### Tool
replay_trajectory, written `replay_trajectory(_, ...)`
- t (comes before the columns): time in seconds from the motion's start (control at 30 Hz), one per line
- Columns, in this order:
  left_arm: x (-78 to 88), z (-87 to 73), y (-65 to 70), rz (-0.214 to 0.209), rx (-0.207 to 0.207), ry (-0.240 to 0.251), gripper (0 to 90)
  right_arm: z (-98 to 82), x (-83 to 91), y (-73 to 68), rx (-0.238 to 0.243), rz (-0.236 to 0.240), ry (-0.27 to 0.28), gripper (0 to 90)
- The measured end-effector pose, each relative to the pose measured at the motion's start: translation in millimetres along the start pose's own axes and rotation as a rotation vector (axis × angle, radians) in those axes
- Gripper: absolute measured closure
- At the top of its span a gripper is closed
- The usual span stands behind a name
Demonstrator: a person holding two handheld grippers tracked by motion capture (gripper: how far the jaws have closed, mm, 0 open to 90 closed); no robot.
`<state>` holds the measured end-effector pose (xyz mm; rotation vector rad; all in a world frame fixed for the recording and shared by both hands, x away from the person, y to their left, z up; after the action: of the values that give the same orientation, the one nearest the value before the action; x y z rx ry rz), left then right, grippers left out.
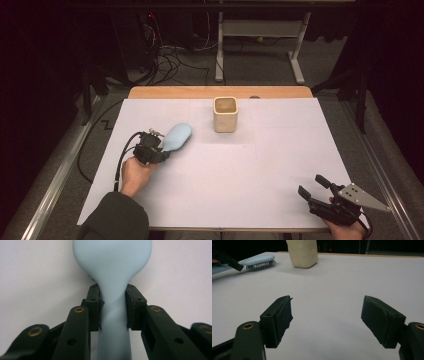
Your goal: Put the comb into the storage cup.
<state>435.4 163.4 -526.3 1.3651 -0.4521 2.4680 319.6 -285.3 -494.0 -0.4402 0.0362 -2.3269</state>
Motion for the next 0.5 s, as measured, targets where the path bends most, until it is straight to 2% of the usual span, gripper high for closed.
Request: replay_trajectory(0.5, 7.6, 2.3, 6.0, -0.034, -0.003, 0.034, 69.1, 0.1, -0.2, 0.1, -0.002, -0.001, 0.002, 25.1)
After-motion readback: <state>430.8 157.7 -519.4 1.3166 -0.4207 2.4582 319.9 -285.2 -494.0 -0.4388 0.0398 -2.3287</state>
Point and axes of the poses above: each handheld gripper's, and its own axes: x roughly backward along the jaws, z roughly out of its top, y roughly to its right, the point moved 10 cm from there along -x, roughly forward along the jaws, and after that the axes turned 14 degrees about z, right-handed, at the moved point
